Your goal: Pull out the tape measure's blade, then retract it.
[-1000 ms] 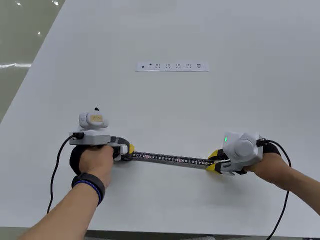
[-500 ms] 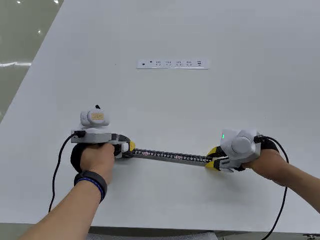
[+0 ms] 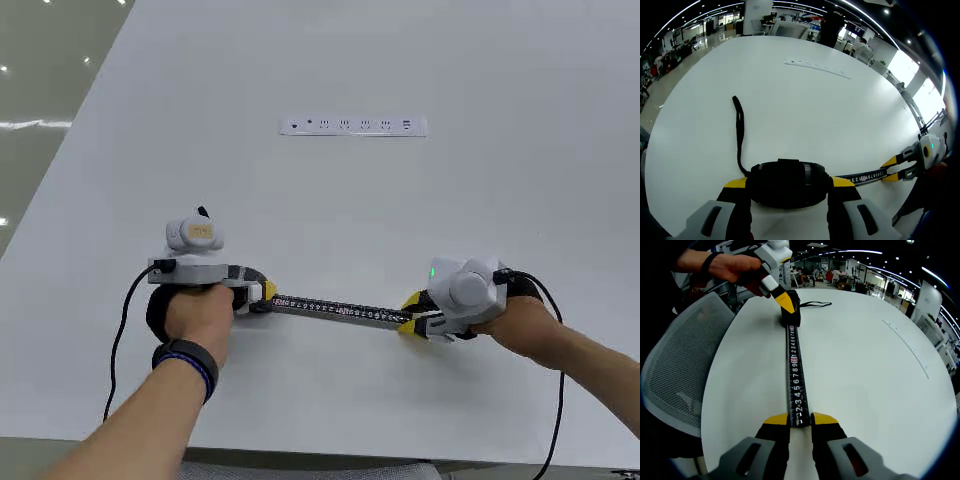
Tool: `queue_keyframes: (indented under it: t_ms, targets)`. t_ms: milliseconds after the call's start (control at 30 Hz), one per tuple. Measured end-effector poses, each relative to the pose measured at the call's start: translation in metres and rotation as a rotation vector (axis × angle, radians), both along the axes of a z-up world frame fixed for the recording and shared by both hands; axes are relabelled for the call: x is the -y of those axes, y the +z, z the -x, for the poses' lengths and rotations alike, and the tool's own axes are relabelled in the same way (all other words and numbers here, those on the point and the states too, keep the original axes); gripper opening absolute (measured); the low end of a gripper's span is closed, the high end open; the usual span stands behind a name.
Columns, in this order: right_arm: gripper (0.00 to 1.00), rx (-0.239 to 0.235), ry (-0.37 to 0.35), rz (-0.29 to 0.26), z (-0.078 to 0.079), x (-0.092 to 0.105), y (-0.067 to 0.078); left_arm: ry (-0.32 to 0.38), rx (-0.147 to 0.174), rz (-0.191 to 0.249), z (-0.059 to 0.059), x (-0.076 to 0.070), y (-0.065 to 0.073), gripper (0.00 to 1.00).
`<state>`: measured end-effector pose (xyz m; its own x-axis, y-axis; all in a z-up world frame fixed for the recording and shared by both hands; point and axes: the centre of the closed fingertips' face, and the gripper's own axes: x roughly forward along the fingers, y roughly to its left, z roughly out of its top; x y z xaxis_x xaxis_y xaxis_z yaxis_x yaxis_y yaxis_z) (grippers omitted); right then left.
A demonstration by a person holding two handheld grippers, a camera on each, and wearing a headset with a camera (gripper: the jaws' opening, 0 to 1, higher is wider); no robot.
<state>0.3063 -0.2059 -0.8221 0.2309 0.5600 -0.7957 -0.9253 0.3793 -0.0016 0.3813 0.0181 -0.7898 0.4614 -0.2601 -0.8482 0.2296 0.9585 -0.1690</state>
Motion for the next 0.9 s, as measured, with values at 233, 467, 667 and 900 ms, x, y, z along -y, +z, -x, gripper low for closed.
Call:
queue_keyframes:
  t_ms: [233,467,667,900]
  targets:
    - [0.15,0.0,-0.001,-0.006,-0.003,-0.005,-0.001,0.002,0.0,0.003,0.0,0.0,0.0,0.58]
    - [0.15,0.004,0.014,-0.012,-0.005,-0.018,0.0,0.001,0.001,0.002,0.0,0.0,0.0,0.58]
    - [0.15,0.008,0.029,-0.012,-0.008,-0.028,-0.001,0.002,0.0,0.006,0.0,-0.001,0.001,0.58]
    - [0.15,0.014,0.039,-0.001,-0.011,-0.028,0.0,0.011,0.0,0.022,-0.002,-0.001,0.001,0.58]
